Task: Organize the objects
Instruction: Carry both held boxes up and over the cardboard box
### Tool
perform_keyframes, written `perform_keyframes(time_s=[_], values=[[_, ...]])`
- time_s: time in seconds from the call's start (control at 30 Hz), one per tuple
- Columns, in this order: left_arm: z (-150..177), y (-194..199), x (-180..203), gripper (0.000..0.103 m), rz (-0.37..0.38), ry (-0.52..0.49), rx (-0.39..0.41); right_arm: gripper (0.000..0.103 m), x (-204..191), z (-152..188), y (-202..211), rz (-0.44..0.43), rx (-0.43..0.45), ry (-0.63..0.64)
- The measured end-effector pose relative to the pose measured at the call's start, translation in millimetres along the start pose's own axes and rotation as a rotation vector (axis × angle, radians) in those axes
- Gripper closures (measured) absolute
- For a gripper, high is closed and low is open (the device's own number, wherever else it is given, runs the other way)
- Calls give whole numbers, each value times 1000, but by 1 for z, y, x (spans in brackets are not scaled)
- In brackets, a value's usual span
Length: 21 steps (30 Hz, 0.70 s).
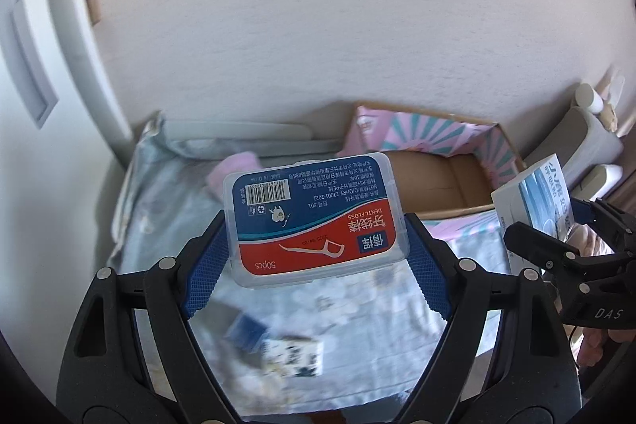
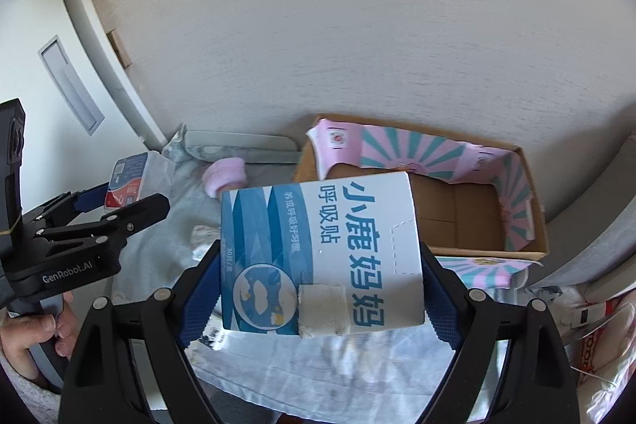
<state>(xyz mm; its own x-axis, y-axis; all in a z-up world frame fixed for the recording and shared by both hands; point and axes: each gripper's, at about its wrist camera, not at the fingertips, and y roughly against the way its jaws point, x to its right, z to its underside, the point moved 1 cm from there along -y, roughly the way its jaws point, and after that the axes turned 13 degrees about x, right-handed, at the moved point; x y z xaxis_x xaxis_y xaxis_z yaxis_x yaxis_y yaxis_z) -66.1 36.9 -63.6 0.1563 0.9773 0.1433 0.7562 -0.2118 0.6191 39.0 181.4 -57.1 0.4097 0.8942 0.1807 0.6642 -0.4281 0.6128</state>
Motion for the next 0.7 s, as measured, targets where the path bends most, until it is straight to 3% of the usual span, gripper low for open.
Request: perform_keyframes(time_s=[0.4, 0.7], values=[[3, -33, 89, 22, 66, -63, -22, 17, 92, 6, 10, 67, -10, -74], [0, -57, 133, 22, 104, -93, -37, 17, 144, 3, 9, 98, -14, -87]])
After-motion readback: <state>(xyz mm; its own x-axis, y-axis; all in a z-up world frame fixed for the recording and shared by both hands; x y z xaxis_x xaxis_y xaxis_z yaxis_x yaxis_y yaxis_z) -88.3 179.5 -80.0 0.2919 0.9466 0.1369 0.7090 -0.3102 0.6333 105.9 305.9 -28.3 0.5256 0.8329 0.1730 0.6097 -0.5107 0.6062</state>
